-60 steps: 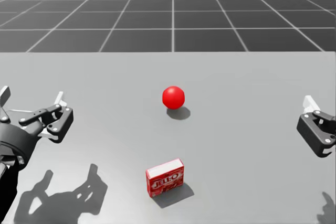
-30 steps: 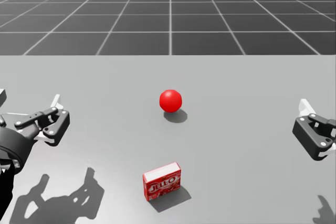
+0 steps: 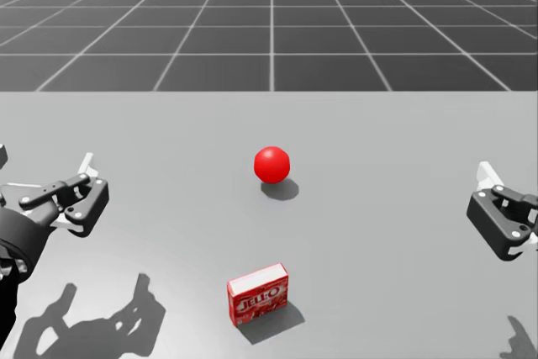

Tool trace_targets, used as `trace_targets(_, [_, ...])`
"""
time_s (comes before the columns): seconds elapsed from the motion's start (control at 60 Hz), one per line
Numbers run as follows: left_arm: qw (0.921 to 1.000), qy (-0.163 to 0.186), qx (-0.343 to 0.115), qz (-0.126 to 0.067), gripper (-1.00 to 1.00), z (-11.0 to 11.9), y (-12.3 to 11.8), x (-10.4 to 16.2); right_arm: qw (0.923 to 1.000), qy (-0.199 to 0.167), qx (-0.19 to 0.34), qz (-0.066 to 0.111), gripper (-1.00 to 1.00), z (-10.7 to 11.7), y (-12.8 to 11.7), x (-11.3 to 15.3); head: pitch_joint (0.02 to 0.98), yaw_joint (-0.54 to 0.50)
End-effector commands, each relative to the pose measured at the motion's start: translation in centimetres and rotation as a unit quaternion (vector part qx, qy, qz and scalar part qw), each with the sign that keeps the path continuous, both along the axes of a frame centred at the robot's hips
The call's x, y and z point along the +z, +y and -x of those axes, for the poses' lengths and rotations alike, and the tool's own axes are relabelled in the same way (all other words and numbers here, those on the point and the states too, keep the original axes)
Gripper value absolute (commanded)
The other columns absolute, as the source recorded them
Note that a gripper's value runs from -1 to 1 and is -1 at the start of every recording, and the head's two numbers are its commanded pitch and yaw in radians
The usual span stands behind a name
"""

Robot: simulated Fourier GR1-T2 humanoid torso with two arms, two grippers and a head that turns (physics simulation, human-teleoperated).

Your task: Watch the red light. When it turns green, pick up the object.

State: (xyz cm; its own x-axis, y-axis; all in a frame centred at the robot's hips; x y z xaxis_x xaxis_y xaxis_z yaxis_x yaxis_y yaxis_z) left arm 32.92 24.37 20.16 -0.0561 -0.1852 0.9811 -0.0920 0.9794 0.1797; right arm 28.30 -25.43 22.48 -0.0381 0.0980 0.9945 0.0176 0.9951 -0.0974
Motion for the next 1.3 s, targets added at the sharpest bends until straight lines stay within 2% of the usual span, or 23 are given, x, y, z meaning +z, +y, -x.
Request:
trace_targets(0.017, [1.0,-0.001,-0.002,0.001,-1.0,0.0,0.01,0.01,1.0,0.0,0.0,0.001,-1.0,0.01,0.01,-0.02,0.603,0.01])
trace_targets(1.3, [0.9999,0.0,-0.01,0.005,-1.0,0.16,-0.02,0.05,1.0,-0.002,-0.004,0.007,-1.0,0.03,-0.01,-0.1,0.621,0.01])
